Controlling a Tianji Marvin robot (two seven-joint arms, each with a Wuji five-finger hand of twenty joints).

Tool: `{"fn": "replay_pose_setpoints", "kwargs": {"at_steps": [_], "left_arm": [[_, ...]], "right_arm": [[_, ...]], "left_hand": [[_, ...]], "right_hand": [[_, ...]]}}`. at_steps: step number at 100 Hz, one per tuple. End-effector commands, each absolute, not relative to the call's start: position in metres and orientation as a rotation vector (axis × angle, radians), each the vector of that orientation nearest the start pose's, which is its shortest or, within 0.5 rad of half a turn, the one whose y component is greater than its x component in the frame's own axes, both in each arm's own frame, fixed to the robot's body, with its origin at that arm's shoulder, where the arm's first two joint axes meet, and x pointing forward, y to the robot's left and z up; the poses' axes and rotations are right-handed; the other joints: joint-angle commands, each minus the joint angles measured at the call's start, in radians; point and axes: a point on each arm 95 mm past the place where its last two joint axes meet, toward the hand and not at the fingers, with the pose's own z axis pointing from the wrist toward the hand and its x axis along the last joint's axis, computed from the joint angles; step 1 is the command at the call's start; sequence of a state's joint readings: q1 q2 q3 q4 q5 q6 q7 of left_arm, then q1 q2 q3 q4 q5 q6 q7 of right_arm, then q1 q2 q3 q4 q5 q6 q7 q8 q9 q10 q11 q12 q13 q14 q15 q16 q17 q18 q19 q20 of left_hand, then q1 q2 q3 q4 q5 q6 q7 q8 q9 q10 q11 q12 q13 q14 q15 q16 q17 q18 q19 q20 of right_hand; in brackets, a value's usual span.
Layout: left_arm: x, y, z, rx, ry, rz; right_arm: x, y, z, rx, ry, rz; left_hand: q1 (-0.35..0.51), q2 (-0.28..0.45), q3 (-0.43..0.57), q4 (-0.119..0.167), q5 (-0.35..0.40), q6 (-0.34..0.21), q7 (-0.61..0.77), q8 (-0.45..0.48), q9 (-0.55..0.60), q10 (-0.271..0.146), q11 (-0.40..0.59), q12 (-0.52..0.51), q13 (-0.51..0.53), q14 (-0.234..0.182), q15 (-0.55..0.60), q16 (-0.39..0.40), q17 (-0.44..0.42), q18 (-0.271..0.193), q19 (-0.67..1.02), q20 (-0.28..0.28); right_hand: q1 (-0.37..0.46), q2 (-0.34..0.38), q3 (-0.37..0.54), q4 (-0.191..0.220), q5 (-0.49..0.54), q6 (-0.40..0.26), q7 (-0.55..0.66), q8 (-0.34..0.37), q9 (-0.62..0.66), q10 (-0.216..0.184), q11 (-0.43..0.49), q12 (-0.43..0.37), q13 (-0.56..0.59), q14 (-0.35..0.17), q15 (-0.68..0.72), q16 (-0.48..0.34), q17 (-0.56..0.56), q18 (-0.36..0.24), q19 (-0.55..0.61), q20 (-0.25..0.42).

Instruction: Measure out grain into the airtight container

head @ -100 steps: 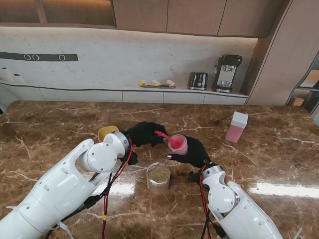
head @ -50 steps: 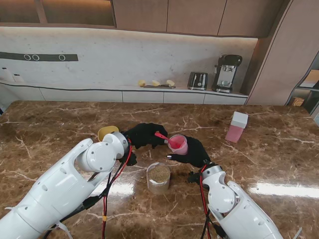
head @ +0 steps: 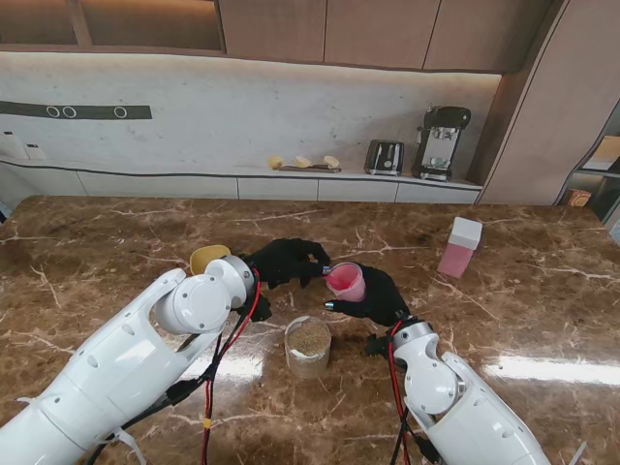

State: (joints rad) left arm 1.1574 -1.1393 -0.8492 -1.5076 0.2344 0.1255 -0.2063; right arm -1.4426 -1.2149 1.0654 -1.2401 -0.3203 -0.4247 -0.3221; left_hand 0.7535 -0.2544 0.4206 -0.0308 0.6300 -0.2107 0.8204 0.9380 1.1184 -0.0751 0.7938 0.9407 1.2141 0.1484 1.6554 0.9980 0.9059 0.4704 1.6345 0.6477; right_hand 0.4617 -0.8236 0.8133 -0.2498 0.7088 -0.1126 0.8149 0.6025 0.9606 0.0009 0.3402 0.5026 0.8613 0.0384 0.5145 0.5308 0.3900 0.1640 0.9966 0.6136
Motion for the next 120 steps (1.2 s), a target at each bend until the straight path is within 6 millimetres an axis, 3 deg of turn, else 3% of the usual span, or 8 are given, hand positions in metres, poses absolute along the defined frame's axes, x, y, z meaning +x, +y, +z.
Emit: {"fn": "replay_pose_setpoints", "kwargs": {"at_steps": [1,17,32,42,50,61,82,120], "left_arm": [[0.455,-0.119,-0.280,-1.807,1.613,-1.868],[0.456,-0.120,-0.280,-1.801,1.633,-1.855],[0.456,-0.120,-0.279,-1.792,1.645,-1.843],[0.456,-0.119,-0.278,-1.765,1.655,-1.826],[0.455,-0.118,-0.276,-1.746,1.673,-1.802],[0.455,-0.118,-0.273,-1.737,1.690,-1.786],[0.456,-0.120,-0.271,-1.727,1.702,-1.800],[0.454,-0.124,-0.268,-1.754,1.617,-1.854]], "right_arm": [[0.409,0.033,-0.383,-1.921,-1.066,-2.531],[0.409,0.033,-0.383,-1.923,-1.064,-2.531],[0.409,0.033,-0.383,-1.923,-1.063,-2.531],[0.410,0.033,-0.383,-1.923,-1.062,-2.531],[0.410,0.033,-0.383,-1.923,-1.062,-2.532],[0.410,0.034,-0.383,-1.920,-1.061,-2.532],[0.410,0.033,-0.383,-1.917,-1.059,-2.533],[0.410,0.033,-0.383,-1.921,-1.055,-2.535]], "left_hand": [[0.050,-0.032,0.076,-0.024,0.037,-0.047,0.056,0.048,0.044,-0.038,0.037,0.021,0.051,-0.003,0.024,0.015,0.000,0.021,0.083,0.019],[0.075,-0.049,0.104,-0.041,0.042,0.001,0.102,0.085,0.077,-0.068,0.099,0.062,0.051,-0.001,0.024,0.013,0.000,0.017,0.082,0.018],[0.099,-0.045,0.061,-0.048,0.034,0.032,0.113,0.022,0.085,-0.065,0.110,0.079,0.051,0.001,0.020,0.011,0.007,0.018,0.070,0.008],[-0.075,-0.065,0.072,0.000,0.033,0.104,0.073,-0.155,0.080,-0.032,0.079,0.060,0.052,-0.019,0.024,0.001,0.039,0.010,0.073,-0.015],[-0.147,-0.038,0.053,0.019,0.051,0.129,0.066,-0.193,0.080,-0.015,0.074,0.053,0.053,-0.023,0.028,-0.001,0.048,0.010,0.077,-0.018],[-0.153,-0.048,0.066,0.028,0.080,0.106,0.099,-0.176,0.095,-0.009,0.080,0.050,0.053,-0.017,0.033,-0.005,0.056,0.012,0.076,-0.024],[-0.024,-0.133,0.274,-0.021,0.101,0.005,0.157,-0.065,0.122,-0.047,0.092,0.057,0.052,-0.004,0.035,-0.009,0.034,0.014,0.081,-0.017],[0.044,-0.140,0.279,-0.041,0.129,-0.042,0.201,0.085,0.135,-0.086,0.151,0.082,0.051,0.034,0.033,-0.005,0.019,0.031,0.071,-0.009]], "right_hand": [[0.082,0.196,0.196,-0.025,0.084,-0.142,0.060,0.010,-0.008,-0.012,0.000,0.005,0.011,-0.008,0.009,0.004,-0.008,0.000,-0.020,0.002],[0.081,0.196,0.195,-0.025,0.084,-0.142,0.059,0.010,-0.009,-0.013,-0.001,0.004,0.010,-0.007,0.009,0.004,-0.009,0.000,-0.021,0.002],[0.079,0.197,0.195,-0.025,0.083,-0.142,0.059,0.009,-0.009,-0.012,0.000,0.005,0.010,-0.007,0.009,0.004,-0.009,0.000,-0.021,0.002],[0.081,0.198,0.196,-0.025,0.084,-0.143,0.059,0.010,-0.009,-0.013,0.000,0.005,0.010,-0.007,0.010,0.004,-0.010,0.000,-0.021,0.001],[0.082,0.199,0.195,-0.025,0.085,-0.143,0.060,0.010,-0.008,-0.012,0.000,0.005,0.011,-0.007,0.010,0.004,-0.009,0.000,-0.021,0.002],[0.083,0.201,0.196,-0.026,0.086,-0.142,0.060,0.010,-0.008,-0.014,0.000,0.005,0.011,-0.007,0.010,0.004,-0.009,-0.001,-0.020,0.002],[0.085,0.203,0.193,-0.027,0.086,-0.144,0.060,0.010,-0.008,-0.013,0.000,0.004,0.011,-0.007,0.010,0.004,-0.010,-0.001,-0.021,0.001],[0.086,0.209,0.192,-0.027,0.088,-0.142,0.061,0.010,-0.006,-0.012,0.000,0.004,0.012,-0.006,0.010,0.004,-0.012,0.000,-0.022,0.001]]}}
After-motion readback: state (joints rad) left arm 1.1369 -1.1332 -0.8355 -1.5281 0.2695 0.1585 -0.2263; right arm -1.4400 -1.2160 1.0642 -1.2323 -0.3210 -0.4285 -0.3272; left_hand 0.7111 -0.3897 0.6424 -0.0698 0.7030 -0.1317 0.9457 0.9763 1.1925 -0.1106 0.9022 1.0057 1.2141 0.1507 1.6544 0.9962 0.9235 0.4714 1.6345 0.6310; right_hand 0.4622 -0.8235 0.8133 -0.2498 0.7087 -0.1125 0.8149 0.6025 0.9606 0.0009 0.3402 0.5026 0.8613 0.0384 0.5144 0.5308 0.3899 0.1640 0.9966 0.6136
